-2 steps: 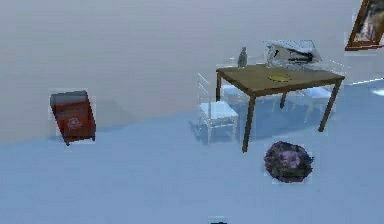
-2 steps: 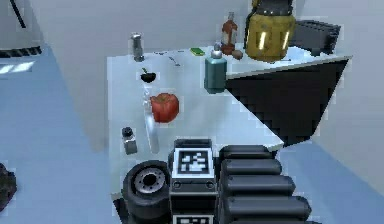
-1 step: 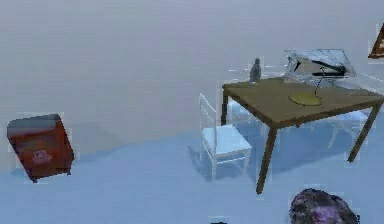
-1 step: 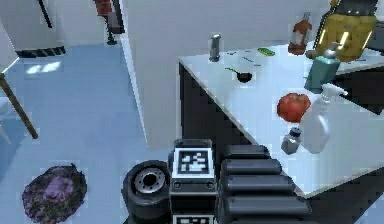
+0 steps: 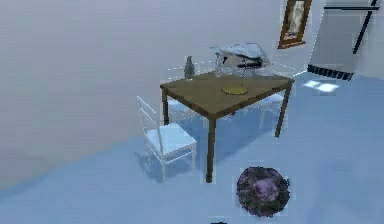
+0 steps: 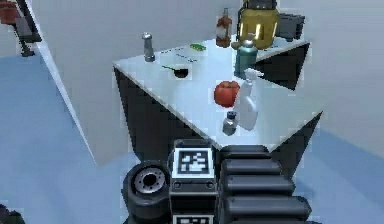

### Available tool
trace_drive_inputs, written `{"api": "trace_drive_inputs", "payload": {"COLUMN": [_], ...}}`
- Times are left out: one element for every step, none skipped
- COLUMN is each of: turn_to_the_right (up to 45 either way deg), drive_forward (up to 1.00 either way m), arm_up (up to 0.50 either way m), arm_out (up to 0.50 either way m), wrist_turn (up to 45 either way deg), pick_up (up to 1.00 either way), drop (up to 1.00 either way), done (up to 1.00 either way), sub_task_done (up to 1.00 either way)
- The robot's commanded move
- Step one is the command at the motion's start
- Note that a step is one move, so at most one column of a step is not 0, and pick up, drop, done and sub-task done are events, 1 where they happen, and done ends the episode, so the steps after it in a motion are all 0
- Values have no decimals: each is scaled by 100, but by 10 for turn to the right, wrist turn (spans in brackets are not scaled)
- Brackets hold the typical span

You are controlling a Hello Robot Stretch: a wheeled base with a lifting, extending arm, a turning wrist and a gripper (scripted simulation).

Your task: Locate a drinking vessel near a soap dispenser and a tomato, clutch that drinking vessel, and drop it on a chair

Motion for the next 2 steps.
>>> {"api": "trace_drive_inputs", "payload": {"turn_to_the_right": [0, -420], "drive_forward": [80, 0], "arm_up": [0, 0], "arm_out": [0, 0], "wrist_turn": [0, 0], "pick_up": [0, 0], "drop": [0, 0], "done": [0, 0], "sub_task_done": [0, 0]}}
